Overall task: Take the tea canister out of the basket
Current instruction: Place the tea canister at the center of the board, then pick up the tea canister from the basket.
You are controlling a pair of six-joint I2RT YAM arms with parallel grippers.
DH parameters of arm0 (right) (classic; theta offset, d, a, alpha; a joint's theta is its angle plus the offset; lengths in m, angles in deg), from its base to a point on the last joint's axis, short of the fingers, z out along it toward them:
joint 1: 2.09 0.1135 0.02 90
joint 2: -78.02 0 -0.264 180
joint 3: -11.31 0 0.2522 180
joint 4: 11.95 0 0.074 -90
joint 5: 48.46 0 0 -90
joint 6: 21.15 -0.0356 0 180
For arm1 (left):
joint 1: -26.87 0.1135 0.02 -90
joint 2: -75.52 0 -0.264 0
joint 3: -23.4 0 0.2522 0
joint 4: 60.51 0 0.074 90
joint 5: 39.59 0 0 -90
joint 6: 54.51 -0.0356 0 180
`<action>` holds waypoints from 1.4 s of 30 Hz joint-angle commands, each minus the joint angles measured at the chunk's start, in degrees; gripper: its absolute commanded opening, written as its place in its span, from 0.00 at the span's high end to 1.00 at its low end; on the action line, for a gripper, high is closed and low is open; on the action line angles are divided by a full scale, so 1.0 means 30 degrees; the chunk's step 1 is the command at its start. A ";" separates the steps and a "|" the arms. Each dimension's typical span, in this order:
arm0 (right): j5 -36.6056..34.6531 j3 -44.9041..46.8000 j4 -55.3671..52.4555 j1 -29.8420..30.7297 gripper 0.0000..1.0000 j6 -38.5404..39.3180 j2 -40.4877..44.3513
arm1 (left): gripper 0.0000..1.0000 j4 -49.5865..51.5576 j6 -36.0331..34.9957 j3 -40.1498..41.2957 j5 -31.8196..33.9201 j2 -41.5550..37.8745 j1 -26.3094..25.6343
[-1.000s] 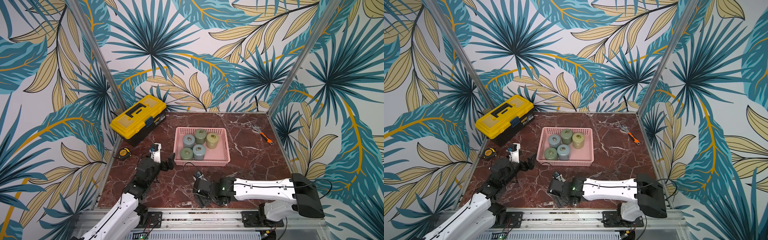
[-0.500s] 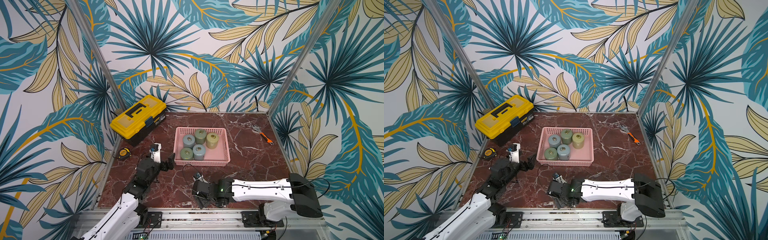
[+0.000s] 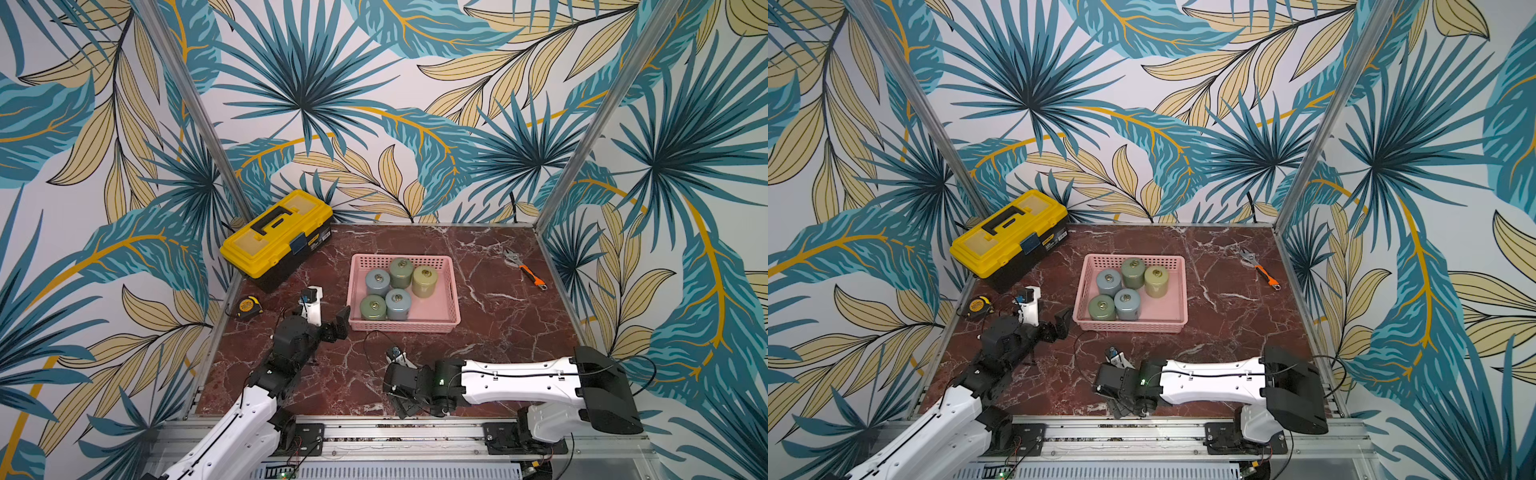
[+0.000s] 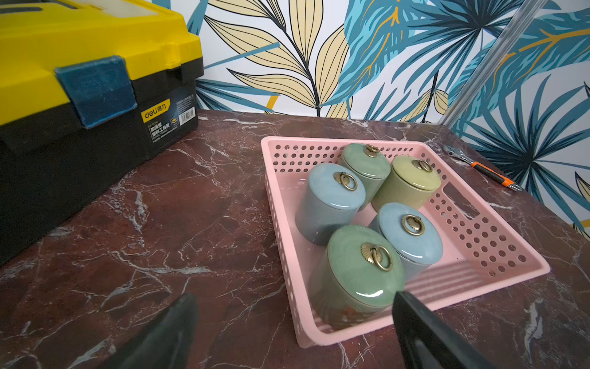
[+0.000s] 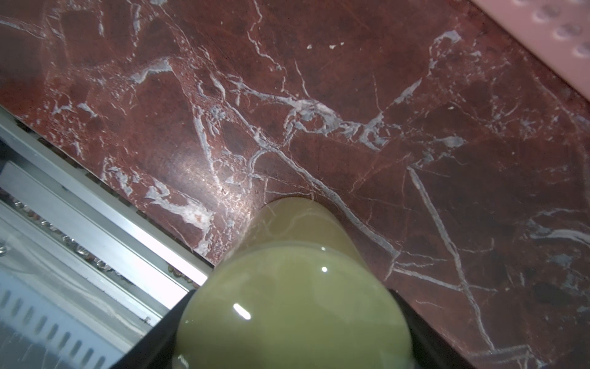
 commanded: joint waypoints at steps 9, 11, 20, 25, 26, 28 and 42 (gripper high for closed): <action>-0.0483 -0.0544 -0.0175 0.0154 0.01 0.0060 0.0114 | 0.00 -0.0421 -0.0056 0.0271 0.0187 -0.0195 -0.0008; -0.0504 -0.0778 -0.0230 0.0150 0.01 0.0196 0.0224 | 0.00 -0.0797 0.0351 0.0400 0.0398 -0.0232 -0.0005; -0.1129 -0.2023 -0.0904 -0.0217 0.01 0.1312 0.1440 | 0.00 -0.0173 0.0390 -0.0154 -0.0135 -0.0152 -0.0012; -0.1496 -0.2036 -0.1062 -0.1219 0.01 0.2371 0.2727 | 0.00 0.0578 0.0326 -0.0813 -0.0863 -0.0150 -0.0015; -0.1498 -0.2006 -0.1073 -0.1501 0.01 0.2552 0.2942 | 0.00 0.0755 0.0342 -0.1014 -0.1037 -0.0115 -0.0001; -0.1595 -0.1862 -0.1068 -0.2142 0.01 0.3090 0.3458 | 0.00 0.1456 0.0312 -0.1656 -0.1419 0.0012 -0.0016; -0.1668 -0.0953 -0.0914 -0.7560 0.01 0.6794 0.5935 | 0.00 0.4878 0.1136 -0.5329 -0.3206 0.3134 -0.0172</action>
